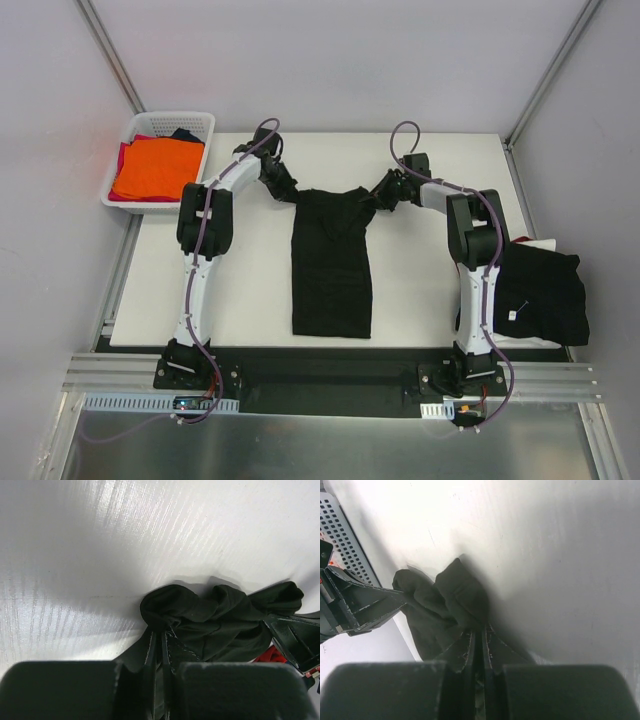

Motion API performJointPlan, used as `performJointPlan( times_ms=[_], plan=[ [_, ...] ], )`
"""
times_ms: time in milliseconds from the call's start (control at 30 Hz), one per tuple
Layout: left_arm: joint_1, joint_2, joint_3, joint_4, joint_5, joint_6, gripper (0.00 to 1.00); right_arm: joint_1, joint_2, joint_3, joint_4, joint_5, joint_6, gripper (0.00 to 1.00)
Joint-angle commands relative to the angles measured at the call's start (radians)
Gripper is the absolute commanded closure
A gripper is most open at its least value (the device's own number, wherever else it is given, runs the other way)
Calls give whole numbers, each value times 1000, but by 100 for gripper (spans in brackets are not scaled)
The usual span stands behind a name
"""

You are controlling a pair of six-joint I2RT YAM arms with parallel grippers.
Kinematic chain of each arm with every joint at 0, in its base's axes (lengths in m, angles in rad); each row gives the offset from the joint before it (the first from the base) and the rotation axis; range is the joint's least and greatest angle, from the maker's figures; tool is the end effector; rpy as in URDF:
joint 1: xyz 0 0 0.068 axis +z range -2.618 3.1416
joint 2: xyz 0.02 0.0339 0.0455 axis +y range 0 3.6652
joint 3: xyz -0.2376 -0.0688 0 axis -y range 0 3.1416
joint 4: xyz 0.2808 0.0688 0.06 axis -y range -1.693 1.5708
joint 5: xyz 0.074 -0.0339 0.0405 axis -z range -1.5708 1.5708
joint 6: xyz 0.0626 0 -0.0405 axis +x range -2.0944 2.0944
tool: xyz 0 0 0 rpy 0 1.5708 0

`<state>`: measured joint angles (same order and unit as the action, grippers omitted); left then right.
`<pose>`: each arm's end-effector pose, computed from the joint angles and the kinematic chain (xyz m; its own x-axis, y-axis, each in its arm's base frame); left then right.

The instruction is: Fold and stack the t-shirts

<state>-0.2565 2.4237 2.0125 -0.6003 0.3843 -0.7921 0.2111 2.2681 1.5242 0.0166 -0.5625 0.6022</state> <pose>0.5264 -0.1623 0.1006 -0.8802 -0.4514 -0.1464 -0.2833 0.7474 -0.6009 0.4962 0.1405 0.0652 -0.8568 0.3065 -0.4147 -0.0988 0.6918 0.7153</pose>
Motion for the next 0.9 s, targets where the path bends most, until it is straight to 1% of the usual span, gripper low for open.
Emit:
performJointPlan(
  times_ms=[0, 100, 267, 600, 700, 833, 867],
  plan=[
    [-9, -63, -23, -23, -55, 34, 98, 10, -54, 10, -76, 10, -21, 99],
    [-9, -107, -24, -24, -45, 42, 96, 13, -94, 10, -79, -7, -16, 99],
    [-9, -205, -90, -30, -55, 65, 93, 14, -159, 5, -119, -23, -31, 99],
    [-20, -330, -216, -42, -42, 86, 93, 39, -294, -71, -185, -62, -64, 99],
    [-38, -386, -273, -42, -47, 88, 93, 62, -350, -113, -216, -71, -82, 99],
    [-70, -468, -374, -46, -55, 90, 93, 100, -450, -217, -242, -80, -97, 99],
    [-87, -500, -392, -47, -64, 90, 93, 109, -470, -264, -254, -79, -101, 99]
  ],
)
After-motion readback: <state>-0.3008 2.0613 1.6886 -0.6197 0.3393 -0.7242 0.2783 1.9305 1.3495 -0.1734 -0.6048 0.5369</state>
